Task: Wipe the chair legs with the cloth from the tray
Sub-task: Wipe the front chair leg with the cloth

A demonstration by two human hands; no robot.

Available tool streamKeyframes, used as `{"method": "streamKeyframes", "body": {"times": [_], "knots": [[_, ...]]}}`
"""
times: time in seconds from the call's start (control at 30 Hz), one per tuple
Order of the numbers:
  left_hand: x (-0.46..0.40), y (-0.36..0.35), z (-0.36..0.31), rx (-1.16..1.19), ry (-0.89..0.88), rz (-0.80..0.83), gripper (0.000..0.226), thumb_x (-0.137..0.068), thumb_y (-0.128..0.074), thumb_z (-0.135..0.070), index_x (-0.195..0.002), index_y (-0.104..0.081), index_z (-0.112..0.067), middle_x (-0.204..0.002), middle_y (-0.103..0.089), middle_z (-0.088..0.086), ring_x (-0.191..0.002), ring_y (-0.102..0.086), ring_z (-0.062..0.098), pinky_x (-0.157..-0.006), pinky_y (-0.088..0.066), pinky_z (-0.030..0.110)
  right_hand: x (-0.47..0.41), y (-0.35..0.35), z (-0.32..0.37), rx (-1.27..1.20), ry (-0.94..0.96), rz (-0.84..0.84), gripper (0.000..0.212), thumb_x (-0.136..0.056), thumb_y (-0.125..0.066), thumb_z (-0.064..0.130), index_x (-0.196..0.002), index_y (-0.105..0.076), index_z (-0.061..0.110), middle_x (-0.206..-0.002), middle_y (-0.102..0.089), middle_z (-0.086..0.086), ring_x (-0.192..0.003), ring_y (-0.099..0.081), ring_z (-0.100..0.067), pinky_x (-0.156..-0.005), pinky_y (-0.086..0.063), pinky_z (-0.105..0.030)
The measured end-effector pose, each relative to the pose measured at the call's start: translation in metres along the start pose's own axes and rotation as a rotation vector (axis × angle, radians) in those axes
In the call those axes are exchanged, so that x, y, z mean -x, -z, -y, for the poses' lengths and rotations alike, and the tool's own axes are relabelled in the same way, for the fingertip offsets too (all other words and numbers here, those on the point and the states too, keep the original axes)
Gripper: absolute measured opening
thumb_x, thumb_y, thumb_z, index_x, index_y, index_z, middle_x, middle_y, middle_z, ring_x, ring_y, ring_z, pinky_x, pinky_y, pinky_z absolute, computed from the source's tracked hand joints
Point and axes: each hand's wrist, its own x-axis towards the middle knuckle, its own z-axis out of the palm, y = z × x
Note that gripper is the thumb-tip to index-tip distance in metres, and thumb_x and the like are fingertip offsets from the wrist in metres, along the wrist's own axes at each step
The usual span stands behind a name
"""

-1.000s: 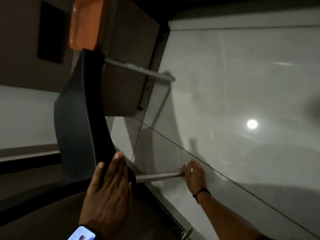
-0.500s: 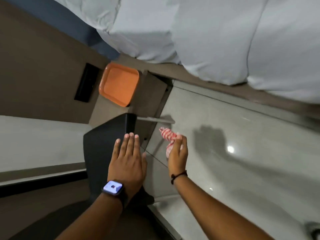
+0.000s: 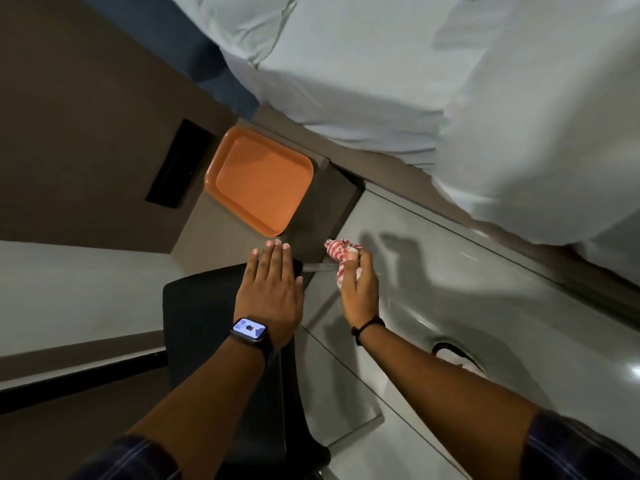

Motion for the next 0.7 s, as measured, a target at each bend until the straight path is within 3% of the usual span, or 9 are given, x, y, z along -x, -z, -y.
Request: {"method": "streamKeyframes", "body": {"times": [0.07,0.17,0.2,0.3,0.4,0.5,0.6,0.67,0.7], "knots": [[-0.022,-0.019,0.006,-0.005,-0.031,0.006,0.068,-0.104,-0.001,-0.043,-0.16,0.001,-0.004,-0.173,-0.007,0.017,-0.16,0.001,0.028,-0.13,0.003,0.046,-0.014,-0.014,-0.023,0.022,-0.036,0.015,0.028,-0.113,-0.04,0.042,-0.127,-0.061,0.03,-0.135,-0.072,-0.009,-0.128,-0.068,-0.032,-0.113,-0.056,-0.056],[-0.053,-0.053,0.015,-0.001,-0.032,0.037,0.068,-0.104,-0.003,-0.042,-0.16,-0.001,-0.004,-0.172,-0.009,0.016,-0.16,-0.001,0.027,-0.13,0.004,0.046,-0.036,-0.039,-0.055,0.0,-0.06,0.006,0.027,-0.11,-0.038,0.047,-0.122,-0.061,0.055,-0.131,-0.072,0.025,-0.129,-0.068,-0.008,-0.118,-0.056,-0.046],[-0.058,-0.063,0.018,-0.006,-0.031,0.058,0.068,-0.104,-0.003,-0.042,-0.16,-0.001,-0.004,-0.173,-0.008,0.016,-0.16,0.0,0.028,-0.13,0.005,0.045,-0.041,-0.046,-0.062,0.025,-0.038,0.023,0.03,-0.111,-0.038,0.044,-0.127,-0.062,0.055,-0.134,-0.069,0.029,-0.131,-0.066,-0.004,-0.12,-0.054,-0.044],[-0.07,-0.09,0.02,-0.012,-0.044,0.129,0.068,-0.105,-0.007,-0.039,-0.16,-0.002,0.0,-0.172,-0.009,0.02,-0.16,-0.002,0.031,-0.127,0.008,0.044,-0.055,-0.073,-0.091,0.18,0.037,0.195,0.046,-0.112,-0.039,0.035,-0.143,-0.068,0.018,-0.153,-0.066,0.001,-0.151,-0.055,-0.017,-0.129,-0.041,-0.046],[-0.072,-0.102,0.016,-0.015,-0.063,0.057,0.065,-0.107,-0.022,-0.031,-0.158,-0.01,0.007,-0.169,-0.013,0.029,-0.159,-0.005,0.039,-0.128,0.002,0.048,-0.051,-0.1,-0.114,0.21,0.078,0.328,0.045,-0.114,-0.04,0.029,-0.14,-0.072,0.011,-0.158,-0.064,-0.011,-0.155,-0.053,-0.025,-0.136,-0.032,-0.046],[-0.074,-0.111,0.012,0.044,-0.039,-0.013,0.066,-0.106,-0.032,-0.028,-0.155,-0.016,0.012,-0.166,-0.014,0.035,-0.157,-0.008,0.044,-0.128,-0.003,0.052,-0.069,-0.104,-0.14,0.218,0.048,0.291,0.039,-0.109,-0.045,0.02,-0.124,-0.079,0.007,-0.147,-0.07,-0.021,-0.146,-0.06,-0.036,-0.133,-0.033,-0.051],[-0.072,-0.118,0.012,0.052,-0.062,-0.049,0.067,-0.106,-0.029,-0.029,-0.155,-0.014,0.013,-0.166,-0.01,0.037,-0.157,-0.003,0.046,-0.13,0.0,0.052,-0.113,-0.095,-0.167,0.401,-0.053,0.344,0.035,-0.103,-0.055,0.011,-0.081,-0.082,0.008,-0.107,-0.083,-0.023,-0.113,-0.073,-0.038,-0.126,-0.041,-0.057],[-0.074,-0.121,0.01,0.048,-0.038,-0.06,0.068,-0.105,-0.028,-0.031,-0.156,-0.012,0.011,-0.166,-0.007,0.036,-0.157,0.001,0.046,-0.129,0.005,0.051,-0.145,-0.089,-0.174,0.426,-0.219,0.392,0.042,-0.098,-0.05,0.026,-0.06,-0.07,0.023,-0.097,-0.084,-0.024,-0.105,-0.073,-0.038,-0.117,-0.05,-0.049],[-0.075,-0.121,0.008,0.049,-0.018,-0.05,0.069,-0.105,-0.027,-0.033,-0.156,-0.012,0.01,-0.166,-0.006,0.036,-0.157,0.003,0.046,-0.129,0.007,0.051,-0.156,-0.087,-0.176,0.422,-0.303,0.392,0.044,-0.095,-0.045,0.033,-0.06,-0.07,0.023,-0.099,-0.085,-0.022,-0.11,-0.074,-0.037,-0.118,-0.05,-0.044]]}}
